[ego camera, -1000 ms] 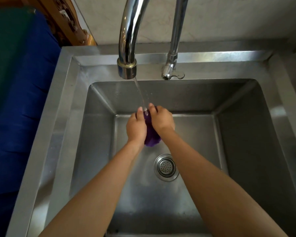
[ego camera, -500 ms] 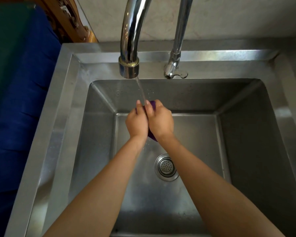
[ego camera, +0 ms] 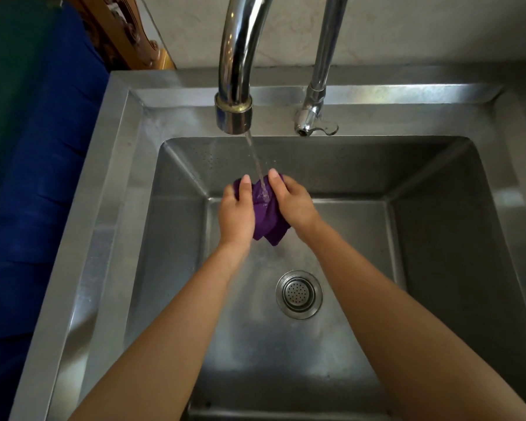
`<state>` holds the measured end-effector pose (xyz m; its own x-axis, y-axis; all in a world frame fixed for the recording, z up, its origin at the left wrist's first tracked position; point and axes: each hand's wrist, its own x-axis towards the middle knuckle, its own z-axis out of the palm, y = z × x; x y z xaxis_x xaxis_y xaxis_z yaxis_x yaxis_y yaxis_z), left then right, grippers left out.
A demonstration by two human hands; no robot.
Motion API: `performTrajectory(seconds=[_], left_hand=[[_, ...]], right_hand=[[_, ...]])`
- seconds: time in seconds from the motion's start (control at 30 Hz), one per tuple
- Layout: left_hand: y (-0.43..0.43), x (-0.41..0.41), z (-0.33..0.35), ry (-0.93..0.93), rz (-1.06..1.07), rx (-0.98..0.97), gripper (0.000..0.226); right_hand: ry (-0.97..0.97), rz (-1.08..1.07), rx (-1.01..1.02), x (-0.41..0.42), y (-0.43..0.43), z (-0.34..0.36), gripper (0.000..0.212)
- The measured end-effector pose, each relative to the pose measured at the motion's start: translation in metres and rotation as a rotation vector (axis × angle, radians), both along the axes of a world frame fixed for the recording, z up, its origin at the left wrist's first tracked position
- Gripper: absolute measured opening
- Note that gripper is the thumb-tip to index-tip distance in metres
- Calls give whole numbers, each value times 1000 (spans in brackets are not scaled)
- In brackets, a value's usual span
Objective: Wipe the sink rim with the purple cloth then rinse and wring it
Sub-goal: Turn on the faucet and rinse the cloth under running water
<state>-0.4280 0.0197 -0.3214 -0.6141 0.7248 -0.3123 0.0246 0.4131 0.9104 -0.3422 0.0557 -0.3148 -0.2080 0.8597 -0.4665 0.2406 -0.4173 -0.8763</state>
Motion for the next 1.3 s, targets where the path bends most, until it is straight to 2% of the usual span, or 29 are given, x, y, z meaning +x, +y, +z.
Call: performTrajectory(seconds=[0.1, 0.2, 0.3, 0.37, 0.43, 0.5, 0.57, 0.63, 0.7, 0.77, 0.87, 0.93, 1.0, 1.1, 1.2, 1.3], left_hand=[[-5, -15, -8, -227, 75, 58, 6], [-9, -20, -9, -473, 98, -7, 16], [-14, -21, -7, -751, 23, -169, 16], [-17, -22, -10, -918, -70, -276, 34], [-17, -22, -12, -1025, -149, -299, 46], [-16, -17, -11, -1037, -136, -261, 31], [-14, -11, -9, -1008, -52, -177, 19], [-12, -11, -12, -972, -30, -64, 27], [-12, -10, -13, -926, -41, 24, 34], [-13, -7, -10, -878, -70, 63, 41], [-14, -3, -3, -801, -145, 123, 50], [-12, -7, -2, -779, -157, 181, 46], [-11, -14, -3, -810, -137, 196, 34], [-10, -20, -8, -813, -159, 113, 20], [-9, -19, -10, -754, -279, -29, 35], [-3, -17, -11, -667, -322, -75, 32]], right_hand=[[-69, 158, 115, 10, 7, 2, 25], [-86, 246, 221, 18, 7, 5, 20], [10, 297, 237, 24, 5, 14, 24], [71, 405, 276, 27, 0, 19, 32], [137, 484, 283, 31, -5, 19, 35], [206, 479, 252, 38, -11, 16, 31], [305, 334, 168, 46, -15, 10, 30], [389, 87, 27, 50, -19, 3, 33], [388, -106, -101, 46, -23, -5, 27], [345, -178, -224, 37, -25, -6, 21], [359, -111, -289, 31, -24, 3, 30], [314, -19, -241, 34, -20, 9, 30], [199, 81, -138, 39, -16, 12, 41], [13, 246, 150, 38, -14, 20, 43], [-79, 352, 298, 28, -16, 25, 41], [-165, 341, 379, 24, -13, 24, 33]])
